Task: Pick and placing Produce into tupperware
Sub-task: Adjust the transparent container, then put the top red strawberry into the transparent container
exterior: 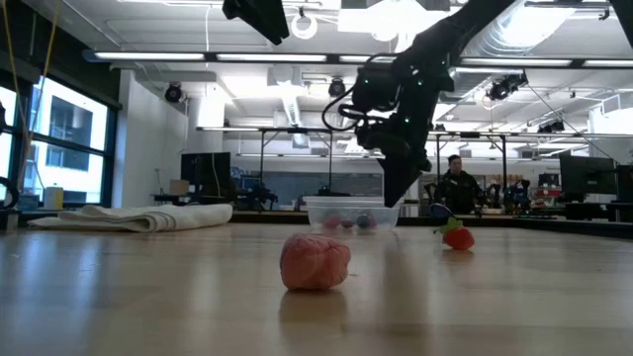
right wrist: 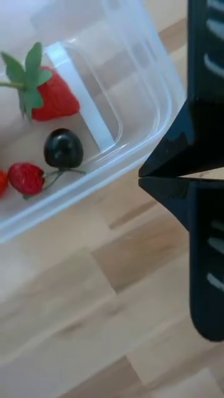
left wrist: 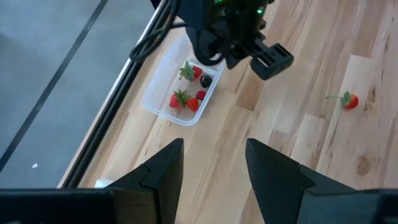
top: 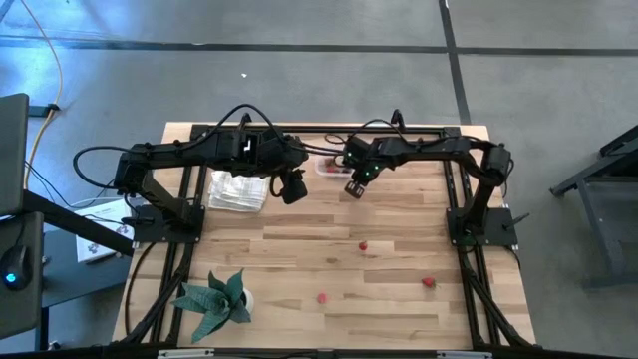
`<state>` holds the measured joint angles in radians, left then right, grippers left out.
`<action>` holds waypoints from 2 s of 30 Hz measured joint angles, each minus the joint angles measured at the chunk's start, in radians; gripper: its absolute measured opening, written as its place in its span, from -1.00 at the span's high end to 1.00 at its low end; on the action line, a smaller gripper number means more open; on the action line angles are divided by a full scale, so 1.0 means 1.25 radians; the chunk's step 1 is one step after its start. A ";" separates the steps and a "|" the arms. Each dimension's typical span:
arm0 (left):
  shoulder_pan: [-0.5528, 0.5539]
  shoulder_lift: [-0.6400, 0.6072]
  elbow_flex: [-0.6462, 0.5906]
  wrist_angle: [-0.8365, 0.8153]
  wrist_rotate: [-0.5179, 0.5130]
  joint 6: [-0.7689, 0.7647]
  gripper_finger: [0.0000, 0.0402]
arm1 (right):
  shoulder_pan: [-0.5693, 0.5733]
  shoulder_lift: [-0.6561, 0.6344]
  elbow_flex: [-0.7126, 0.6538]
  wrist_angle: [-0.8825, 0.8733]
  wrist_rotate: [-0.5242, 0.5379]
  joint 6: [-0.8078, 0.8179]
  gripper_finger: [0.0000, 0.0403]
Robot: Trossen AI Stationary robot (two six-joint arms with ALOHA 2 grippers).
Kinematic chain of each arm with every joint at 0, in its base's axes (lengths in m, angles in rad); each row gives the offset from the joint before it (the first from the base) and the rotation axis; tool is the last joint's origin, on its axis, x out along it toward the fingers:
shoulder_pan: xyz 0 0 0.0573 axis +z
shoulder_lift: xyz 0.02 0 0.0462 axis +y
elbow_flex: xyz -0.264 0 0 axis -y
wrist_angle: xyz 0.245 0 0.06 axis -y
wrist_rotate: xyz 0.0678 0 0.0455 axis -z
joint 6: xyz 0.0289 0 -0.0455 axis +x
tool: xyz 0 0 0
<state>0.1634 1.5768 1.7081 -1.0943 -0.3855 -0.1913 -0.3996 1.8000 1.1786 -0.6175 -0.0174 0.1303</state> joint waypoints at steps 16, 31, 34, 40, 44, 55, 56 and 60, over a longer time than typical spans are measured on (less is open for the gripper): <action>0.000 0.012 0.000 -0.001 0.021 0.028 0.19 | 0.006 -0.083 0.020 -0.162 -0.064 0.036 0.99; 0.000 0.038 0.000 -0.061 0.016 0.024 0.19 | 0.130 -0.193 0.020 -0.244 -0.080 0.290 0.46; 0.000 0.038 0.000 -0.061 0.013 0.024 0.19 | 0.177 -0.174 0.020 -0.244 -0.081 0.355 0.34; 0.000 0.038 0.000 -0.061 0.006 0.051 0.19 | 0.259 -0.123 0.020 -0.239 -0.082 0.491 0.19; 0.000 0.038 0.000 -0.062 0.006 0.067 0.19 | 0.299 -0.083 0.019 -0.238 -0.084 0.570 0.16; 0.000 0.038 0.000 -0.064 0.028 0.111 0.19 | 0.344 0.011 0.019 -0.141 -0.089 0.667 0.16; 0.000 0.038 0.000 -0.065 0.029 0.114 0.19 | 0.344 0.017 0.019 -0.140 -0.090 0.667 0.16; 0.000 0.038 0.000 -0.067 0.049 0.129 0.19 | 0.343 0.044 0.019 -0.139 -0.103 0.667 0.16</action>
<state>0.1635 1.6241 1.7077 -1.1777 -0.3243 -0.0299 0.0292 1.8551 1.2021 -0.7910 -0.1466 0.9640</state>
